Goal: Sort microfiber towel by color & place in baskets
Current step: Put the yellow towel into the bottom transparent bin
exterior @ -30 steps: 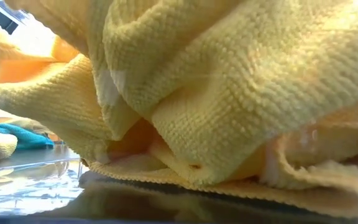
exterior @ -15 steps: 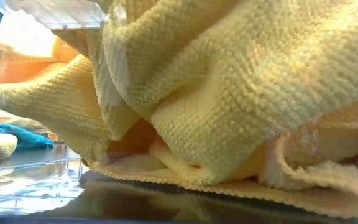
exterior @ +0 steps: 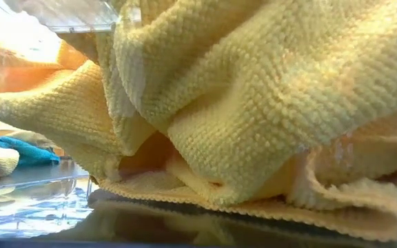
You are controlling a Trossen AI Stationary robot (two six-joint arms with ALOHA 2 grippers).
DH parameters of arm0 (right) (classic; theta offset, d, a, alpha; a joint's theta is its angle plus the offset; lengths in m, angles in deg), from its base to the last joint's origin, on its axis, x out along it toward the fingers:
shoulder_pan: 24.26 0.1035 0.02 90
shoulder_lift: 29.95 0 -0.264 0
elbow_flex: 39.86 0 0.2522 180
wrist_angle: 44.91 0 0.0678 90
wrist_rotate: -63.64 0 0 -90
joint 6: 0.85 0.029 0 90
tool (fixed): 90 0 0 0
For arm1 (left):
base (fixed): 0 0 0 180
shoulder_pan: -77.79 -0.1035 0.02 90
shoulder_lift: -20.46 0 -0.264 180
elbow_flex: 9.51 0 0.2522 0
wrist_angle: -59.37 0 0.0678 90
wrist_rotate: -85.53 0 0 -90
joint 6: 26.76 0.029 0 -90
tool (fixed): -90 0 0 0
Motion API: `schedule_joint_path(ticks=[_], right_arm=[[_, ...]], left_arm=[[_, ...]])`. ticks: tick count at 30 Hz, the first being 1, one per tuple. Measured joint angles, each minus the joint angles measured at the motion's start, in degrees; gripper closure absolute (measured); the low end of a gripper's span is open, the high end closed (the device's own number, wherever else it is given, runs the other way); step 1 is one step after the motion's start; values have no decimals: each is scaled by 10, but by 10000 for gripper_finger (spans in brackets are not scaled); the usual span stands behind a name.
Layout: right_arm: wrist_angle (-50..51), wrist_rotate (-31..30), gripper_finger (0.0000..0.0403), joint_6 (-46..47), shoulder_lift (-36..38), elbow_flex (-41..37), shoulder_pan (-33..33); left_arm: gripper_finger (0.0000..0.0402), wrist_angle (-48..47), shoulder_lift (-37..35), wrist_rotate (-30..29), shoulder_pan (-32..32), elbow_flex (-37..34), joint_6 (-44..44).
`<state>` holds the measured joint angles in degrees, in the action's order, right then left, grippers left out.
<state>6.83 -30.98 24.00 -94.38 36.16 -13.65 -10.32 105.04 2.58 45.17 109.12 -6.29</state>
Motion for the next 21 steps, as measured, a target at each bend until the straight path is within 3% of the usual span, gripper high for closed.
schedule_joint_path(ticks=[11, 17, 21], right_arm=[[1, -14, 188, -71, 0, 0, -18], [1, -14, 188, -104, 0, 0, -35], [1, -12, 188, -117, 0, 0, -44]], left_arm=[[394, -41, -111, 138, 89, 34, -130], [391, -36, -128, 202, 194, 34, -221], [389, -31, -121, 203, 279, 34, -269]])
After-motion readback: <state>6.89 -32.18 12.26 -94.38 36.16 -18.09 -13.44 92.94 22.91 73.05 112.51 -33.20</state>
